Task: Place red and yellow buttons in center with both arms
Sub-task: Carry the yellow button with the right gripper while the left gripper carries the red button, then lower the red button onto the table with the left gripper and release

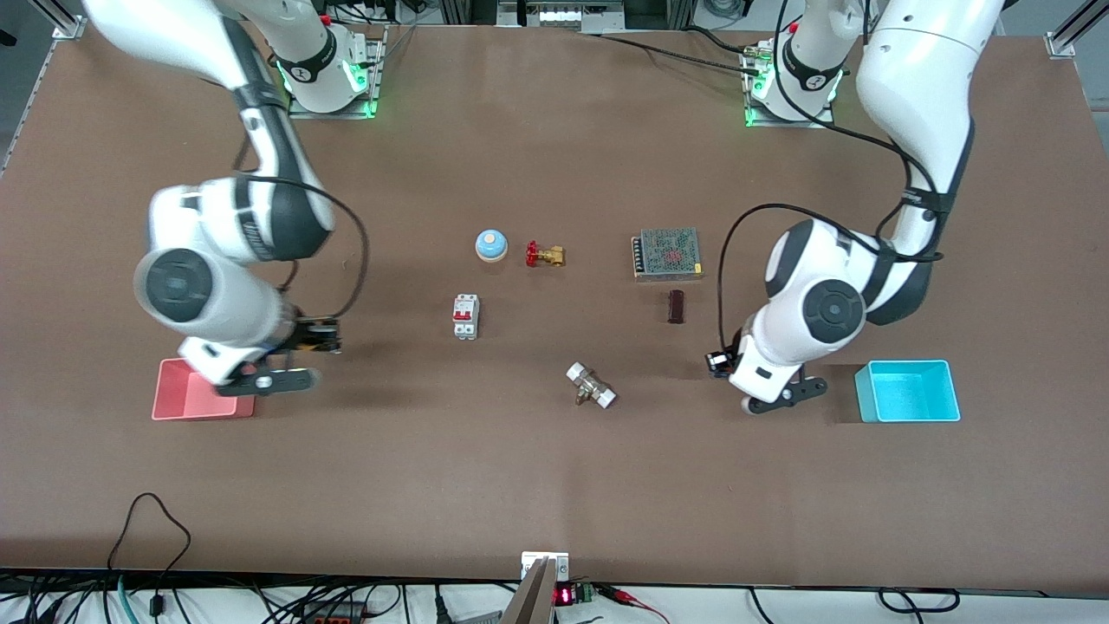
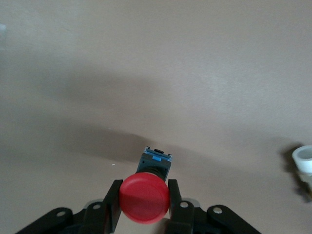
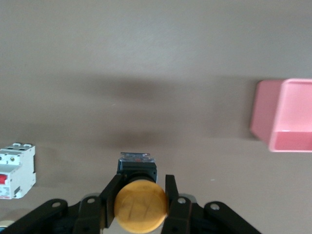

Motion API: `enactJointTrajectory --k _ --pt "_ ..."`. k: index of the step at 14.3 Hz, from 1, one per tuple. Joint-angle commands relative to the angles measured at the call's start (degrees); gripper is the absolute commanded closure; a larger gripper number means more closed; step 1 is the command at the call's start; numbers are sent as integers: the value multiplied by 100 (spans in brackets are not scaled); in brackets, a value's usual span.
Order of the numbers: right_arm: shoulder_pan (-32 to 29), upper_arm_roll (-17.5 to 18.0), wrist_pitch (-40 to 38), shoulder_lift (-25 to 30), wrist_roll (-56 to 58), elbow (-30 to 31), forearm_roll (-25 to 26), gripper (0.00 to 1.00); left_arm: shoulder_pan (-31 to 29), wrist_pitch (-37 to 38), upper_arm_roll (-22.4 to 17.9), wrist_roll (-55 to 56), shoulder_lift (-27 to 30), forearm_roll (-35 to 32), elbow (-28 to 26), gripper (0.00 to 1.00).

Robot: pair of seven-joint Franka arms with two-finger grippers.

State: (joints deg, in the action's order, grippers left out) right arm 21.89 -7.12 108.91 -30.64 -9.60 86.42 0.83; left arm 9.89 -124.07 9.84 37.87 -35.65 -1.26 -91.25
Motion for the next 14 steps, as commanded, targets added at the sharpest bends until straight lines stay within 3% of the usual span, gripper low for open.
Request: enactJointTrajectory --k 1,8,9,11,14 --pt "376 -53 -10 -109 -392 -3 -82 72 13 -117 -35 115 -91 117 37 65" --pt "711 -62 95 -566 -682 -3 -92 72 92 -223 -44 142 -303 205 20 47" --pt "711 -62 165 -601 -753 -3 -92 72 66 -206 -44 133 -268 205 20 42" --pt "685 -62 236 -671 -815 -3 -92 72 40 -205 -44 142 -232 205 46 23" --pt "641 -79 332 -794 -815 -3 -83 72 -109 -197 -79 133 127 205 55 8"
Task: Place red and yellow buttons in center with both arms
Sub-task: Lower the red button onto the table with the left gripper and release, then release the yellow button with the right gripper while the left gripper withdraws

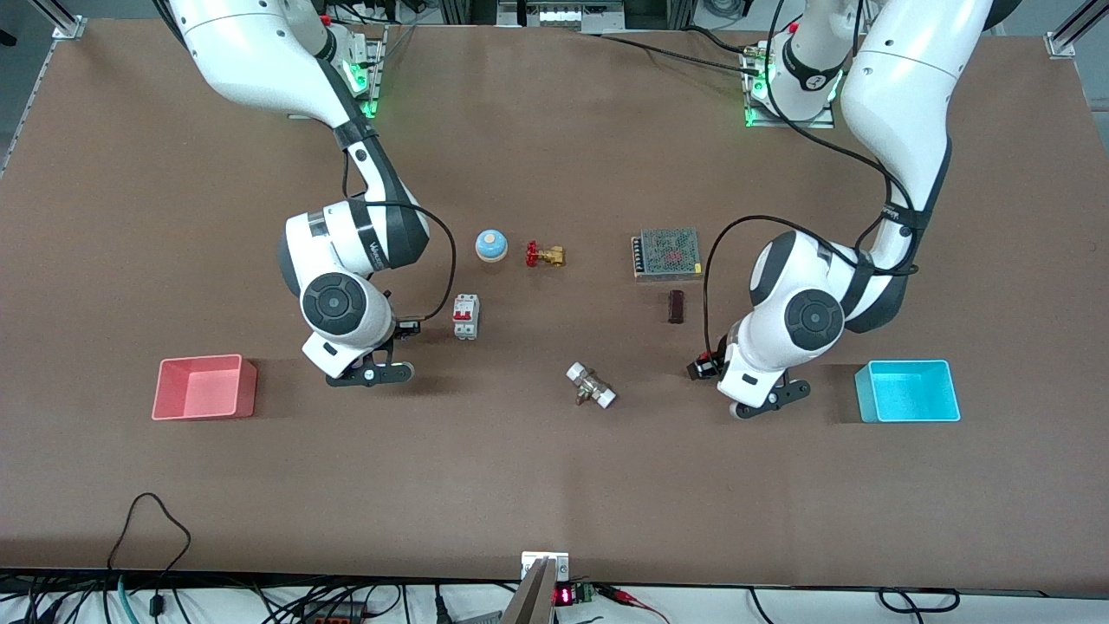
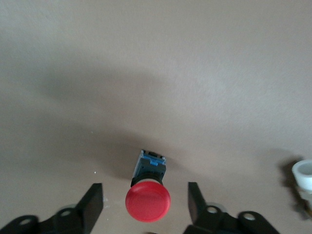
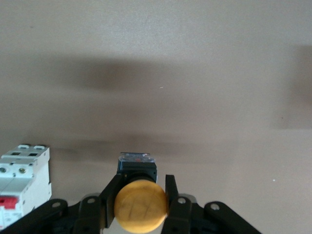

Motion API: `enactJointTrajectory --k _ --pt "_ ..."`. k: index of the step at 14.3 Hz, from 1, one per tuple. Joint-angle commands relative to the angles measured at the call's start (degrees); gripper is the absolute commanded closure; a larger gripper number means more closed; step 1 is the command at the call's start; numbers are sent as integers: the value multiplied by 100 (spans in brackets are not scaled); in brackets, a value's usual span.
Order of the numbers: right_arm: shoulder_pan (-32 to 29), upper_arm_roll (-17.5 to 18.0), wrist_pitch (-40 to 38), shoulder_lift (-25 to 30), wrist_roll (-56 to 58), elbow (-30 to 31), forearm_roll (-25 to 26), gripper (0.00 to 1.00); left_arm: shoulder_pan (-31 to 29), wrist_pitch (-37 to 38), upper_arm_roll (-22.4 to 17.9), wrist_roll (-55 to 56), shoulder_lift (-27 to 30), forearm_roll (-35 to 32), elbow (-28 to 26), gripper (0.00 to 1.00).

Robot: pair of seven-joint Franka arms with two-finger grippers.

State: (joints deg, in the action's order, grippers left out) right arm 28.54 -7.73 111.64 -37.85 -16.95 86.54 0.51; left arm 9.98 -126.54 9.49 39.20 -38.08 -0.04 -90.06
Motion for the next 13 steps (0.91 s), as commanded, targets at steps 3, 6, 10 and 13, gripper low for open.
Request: enactJointTrajectory --k 3,6,10,13 --pt "21 -27 94 -275 -89 -14 -43 72 -382 59 -61 -79 757 65 -73 0" --pt "-15 -27 235 -354 -80 -5 -34 72 -567 382 -78 -350 1091 -14 -73 0" --pt "-23 -44 288 -398 -124 -5 -43 17 -988 998 -78 -1351 1531 -14 -82 0" --pt "20 -44 227 -276 -545 -58 -34 0 -1252 1455 -78 -2055 1838 -14 -108 0"
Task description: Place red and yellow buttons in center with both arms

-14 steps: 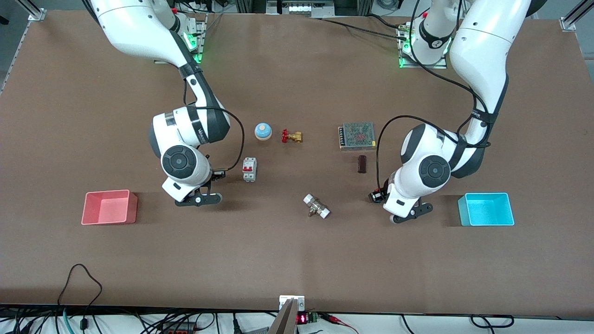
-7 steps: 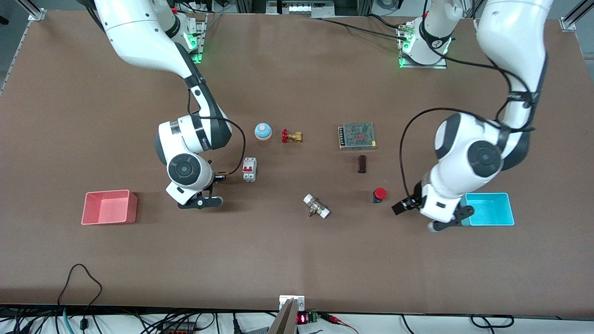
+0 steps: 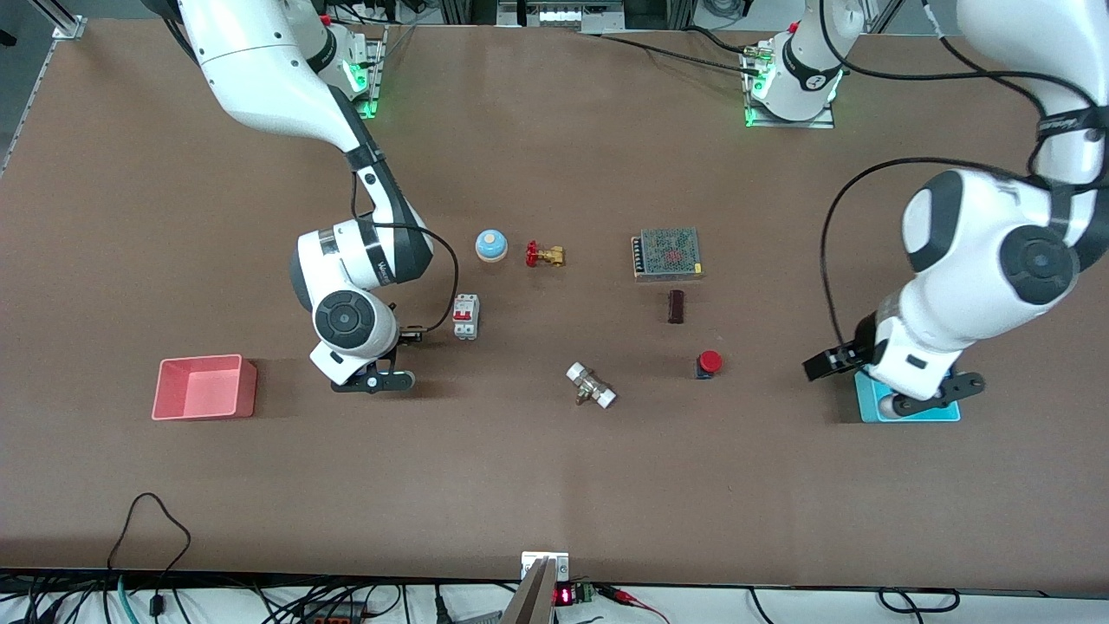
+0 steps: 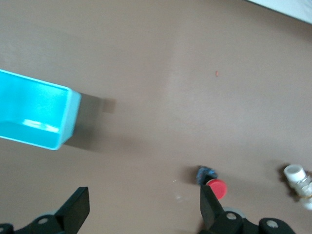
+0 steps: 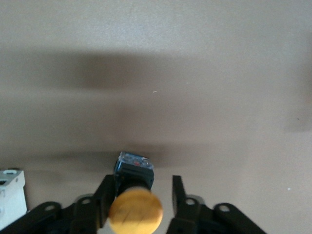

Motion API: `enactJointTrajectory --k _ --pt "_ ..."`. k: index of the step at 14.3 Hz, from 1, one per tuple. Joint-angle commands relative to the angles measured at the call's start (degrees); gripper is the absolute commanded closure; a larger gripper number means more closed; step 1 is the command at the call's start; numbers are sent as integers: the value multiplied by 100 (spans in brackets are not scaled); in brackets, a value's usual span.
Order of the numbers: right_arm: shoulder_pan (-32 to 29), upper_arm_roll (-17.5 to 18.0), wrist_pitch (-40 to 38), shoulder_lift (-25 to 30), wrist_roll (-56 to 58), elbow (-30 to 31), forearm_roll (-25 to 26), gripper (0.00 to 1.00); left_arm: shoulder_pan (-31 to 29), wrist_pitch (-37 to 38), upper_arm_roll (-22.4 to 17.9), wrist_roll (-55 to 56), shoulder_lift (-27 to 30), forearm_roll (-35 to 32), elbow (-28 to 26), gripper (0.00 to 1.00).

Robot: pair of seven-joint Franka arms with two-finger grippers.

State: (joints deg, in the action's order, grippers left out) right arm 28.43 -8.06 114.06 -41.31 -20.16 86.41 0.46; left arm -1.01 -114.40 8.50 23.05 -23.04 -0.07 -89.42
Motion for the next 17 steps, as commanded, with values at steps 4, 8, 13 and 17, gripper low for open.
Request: enactJointTrajectory --k 4,8,13,17 --pt "-4 -21 -445 623 -217 -72 -37 0 -513 699 20 -1336 799 -19 -224 0" --pt "-57 -56 -762 1440 -217 -98 -37 0 -707 1033 11 -1672 1169 -72 -233 0" --pt "-575 -117 -1226 2337 -147 -107 -37 0 -839 1253 29 -2033 1644 -72 -303 0" --pt "-997 -204 -1614 2655 159 -116 -11 0 -839 1227 64 -2042 1978 -72 -575 0"
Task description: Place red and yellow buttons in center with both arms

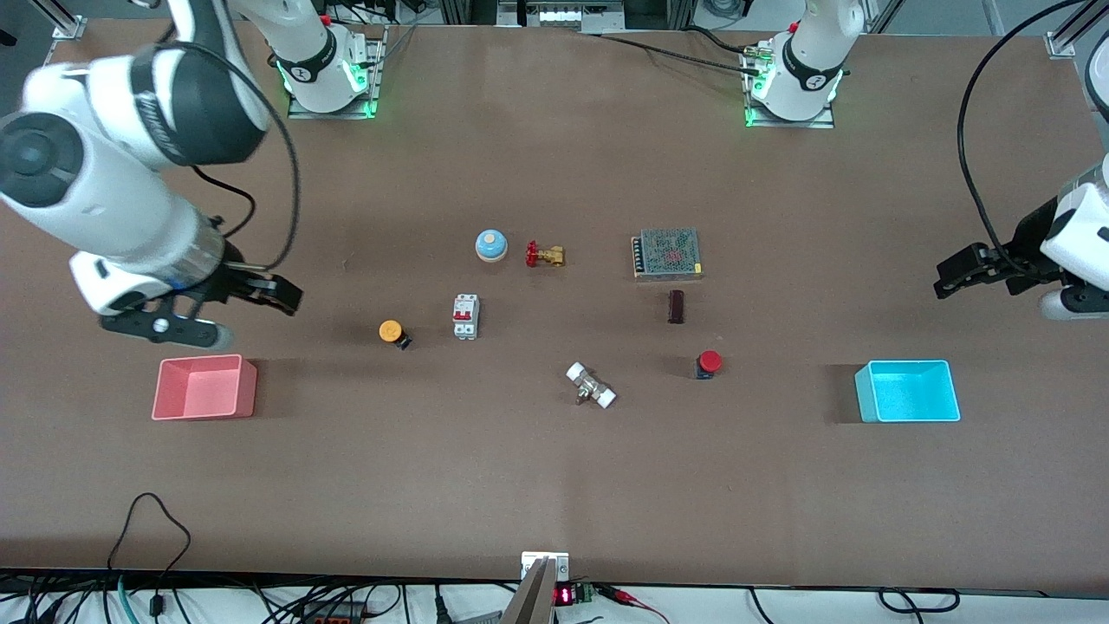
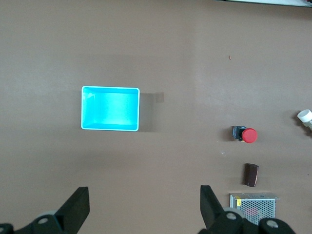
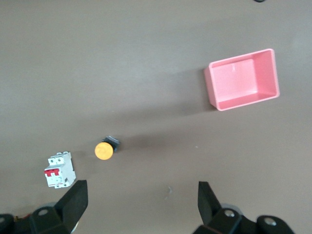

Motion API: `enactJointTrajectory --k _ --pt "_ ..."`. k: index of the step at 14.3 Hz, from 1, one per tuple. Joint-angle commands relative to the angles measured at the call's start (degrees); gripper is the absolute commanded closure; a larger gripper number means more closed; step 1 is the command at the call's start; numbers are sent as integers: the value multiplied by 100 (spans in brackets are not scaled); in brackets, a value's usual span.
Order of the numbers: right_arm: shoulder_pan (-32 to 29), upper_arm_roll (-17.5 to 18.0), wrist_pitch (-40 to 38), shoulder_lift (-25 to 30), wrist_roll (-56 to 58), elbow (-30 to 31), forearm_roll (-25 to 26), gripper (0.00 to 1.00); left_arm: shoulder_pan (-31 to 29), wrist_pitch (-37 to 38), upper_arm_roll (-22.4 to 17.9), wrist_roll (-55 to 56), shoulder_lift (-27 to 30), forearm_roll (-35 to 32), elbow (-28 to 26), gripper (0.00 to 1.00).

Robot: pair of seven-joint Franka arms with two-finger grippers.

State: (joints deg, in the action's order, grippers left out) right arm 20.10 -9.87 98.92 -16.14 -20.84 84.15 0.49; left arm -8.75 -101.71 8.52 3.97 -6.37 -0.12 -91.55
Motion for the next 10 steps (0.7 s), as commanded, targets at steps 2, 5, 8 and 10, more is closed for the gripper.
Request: enactJointTrajectory --k 2,5,8,10 --pt "-618 -24 -101 347 859 93 -40 0 -65 -68 62 -133 374 -67 -416 0" --pt "-1288 20 -119 427 2160 93 -57 0 -74 -33 62 -133 496 -58 -417 0" --pt "-1403 3 -433 664 2348 119 -75 0 -74 -7 62 -133 567 -58 -417 0" --pt "-1386 2 -672 962 2295 232 -93 0 -152 -16 71 -176 558 -58 -408 0"
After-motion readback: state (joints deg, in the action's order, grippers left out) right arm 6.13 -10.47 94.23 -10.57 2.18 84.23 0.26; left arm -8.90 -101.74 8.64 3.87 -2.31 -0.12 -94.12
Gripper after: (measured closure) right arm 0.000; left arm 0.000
